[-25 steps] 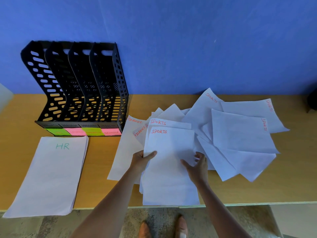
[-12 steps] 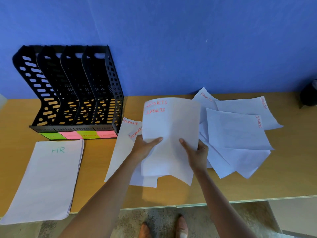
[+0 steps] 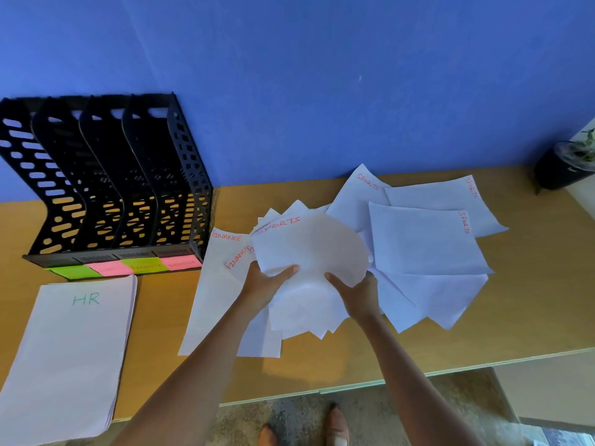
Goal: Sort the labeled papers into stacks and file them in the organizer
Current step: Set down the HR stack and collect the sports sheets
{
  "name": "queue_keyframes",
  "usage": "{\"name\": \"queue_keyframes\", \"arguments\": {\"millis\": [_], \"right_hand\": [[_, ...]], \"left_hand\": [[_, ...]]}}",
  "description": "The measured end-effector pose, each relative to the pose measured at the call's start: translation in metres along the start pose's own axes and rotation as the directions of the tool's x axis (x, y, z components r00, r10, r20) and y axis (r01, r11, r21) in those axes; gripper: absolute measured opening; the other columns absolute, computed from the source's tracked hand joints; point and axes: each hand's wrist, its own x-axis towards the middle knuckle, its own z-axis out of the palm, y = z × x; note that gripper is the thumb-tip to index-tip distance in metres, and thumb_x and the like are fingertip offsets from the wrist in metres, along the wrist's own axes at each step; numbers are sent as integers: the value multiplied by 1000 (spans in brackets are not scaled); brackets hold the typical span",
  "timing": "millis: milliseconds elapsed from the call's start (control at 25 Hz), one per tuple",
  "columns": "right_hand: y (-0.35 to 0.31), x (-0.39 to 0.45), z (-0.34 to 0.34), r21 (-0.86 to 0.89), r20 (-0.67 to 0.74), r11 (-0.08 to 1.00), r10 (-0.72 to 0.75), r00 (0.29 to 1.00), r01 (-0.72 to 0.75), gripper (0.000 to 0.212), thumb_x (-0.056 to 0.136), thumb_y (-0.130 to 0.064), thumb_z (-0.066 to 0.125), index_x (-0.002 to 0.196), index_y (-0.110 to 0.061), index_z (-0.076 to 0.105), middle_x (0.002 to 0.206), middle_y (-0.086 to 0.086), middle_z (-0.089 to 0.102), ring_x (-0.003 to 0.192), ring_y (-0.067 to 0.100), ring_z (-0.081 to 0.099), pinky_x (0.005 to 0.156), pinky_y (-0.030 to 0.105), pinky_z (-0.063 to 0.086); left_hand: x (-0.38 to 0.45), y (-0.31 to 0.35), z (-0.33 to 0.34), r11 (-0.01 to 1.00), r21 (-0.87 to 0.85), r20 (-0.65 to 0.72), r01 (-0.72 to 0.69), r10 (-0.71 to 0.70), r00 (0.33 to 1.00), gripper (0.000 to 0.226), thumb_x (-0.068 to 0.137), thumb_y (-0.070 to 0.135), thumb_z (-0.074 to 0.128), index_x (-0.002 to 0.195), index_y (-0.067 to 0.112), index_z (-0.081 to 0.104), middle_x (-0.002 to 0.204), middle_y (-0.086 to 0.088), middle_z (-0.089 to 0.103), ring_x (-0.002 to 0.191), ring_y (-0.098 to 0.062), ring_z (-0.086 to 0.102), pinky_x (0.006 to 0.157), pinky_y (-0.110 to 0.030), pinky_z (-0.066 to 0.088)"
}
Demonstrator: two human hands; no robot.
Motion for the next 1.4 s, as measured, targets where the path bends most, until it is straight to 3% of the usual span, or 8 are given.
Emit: {"name": "queue_keyframes", "arguments": {"millis": [200, 320, 440, 640, 920, 1040, 1200, 1400], "right_hand": [[15, 28, -29, -242, 129, 961, -107, 986, 136, 45, 73, 7, 66, 108, -22, 63, 95, -15, 68, 90, 11, 64, 87, 20, 53], [22, 53, -51, -324, -1, 940, -117, 993, 110, 52, 71, 12, 63, 118, -11, 60, 118, -2, 64, 110, 20, 59, 98, 25, 44], [29, 75, -63, -414, -109, 910, -8, 994, -38, 62, 77, -3, 72, 134, -5, 48, 136, 11, 54, 128, 28, 49, 106, 34, 40], [35, 102, -55, -597, -145, 761, 209, 967, -254, 85, 89, -39, 67, 148, 5, 25, 150, 23, 36, 140, 37, 34, 116, 44, 31], [48, 107, -45, -829, -63, 536, 196, 979, -161, 48, 96, -14, 47, 135, 13, 38, 132, 25, 47, 123, 39, 48, 101, 40, 43], [45, 103, -49, -860, -23, 503, 126, 992, -84, 40, 95, -1, 42, 134, 5, 45, 128, 22, 56, 116, 37, 58, 96, 39, 48], [39, 76, -44, -720, 61, 670, -196, 979, 179, 41, 94, 2, 45, 132, -5, 56, 123, 17, 67, 103, 39, 67, 83, 44, 55], [51, 26, -49, -474, 468, 613, -434, 770, 633, 40, 90, 0, 55, 125, -14, 67, 127, 1, 67, 117, 22, 65, 98, 37, 53]], "left_hand": [[15, 1, -1, 999, 47, -69, 1, 2, 998, 29, 81, 16, 81, 98, 33, 64, 87, 25, 74, 82, 14, 66, 67, -1, 48], [24, 0, -2, 993, 108, -62, 56, -49, 997, 35, 80, 16, 81, 108, 26, 64, 104, 9, 71, 96, -4, 67, 84, -18, 49], [29, -9, -2, 971, 157, -22, 182, -181, 983, 45, 78, 16, 83, 118, 17, 64, 113, 0, 70, 101, -16, 66, 84, -26, 50], [30, -29, 6, 928, 211, 2, 307, -314, 949, 40, 75, 11, 84, 110, 15, 68, 93, 7, 71, 84, -5, 65, 54, -11, 48], [32, -56, 6, 890, 258, -83, 377, -368, 926, 35, 79, 6, 78, 113, 4, 70, 110, -12, 72, 101, -28, 67, 92, -38, 54], [34, -64, 4, 868, 285, -85, 406, -399, 913, 22, 88, 9, 70, 109, 6, 70, 106, -11, 68, 96, -25, 62, 85, -29, 45], [36, -63, 3, 871, 240, -72, 430, -425, 902, 37, 96, 24, 62, 126, 4, 61, 128, -14, 62, 114, -26, 55, 96, -32, 38], [39, -48, 9, 812, -161, -126, 561, -580, 804, 64, 98, 54, 46, 148, 13, 41, 152, -9, 44, 138, -33, 42, 115, -46, 33]]}}
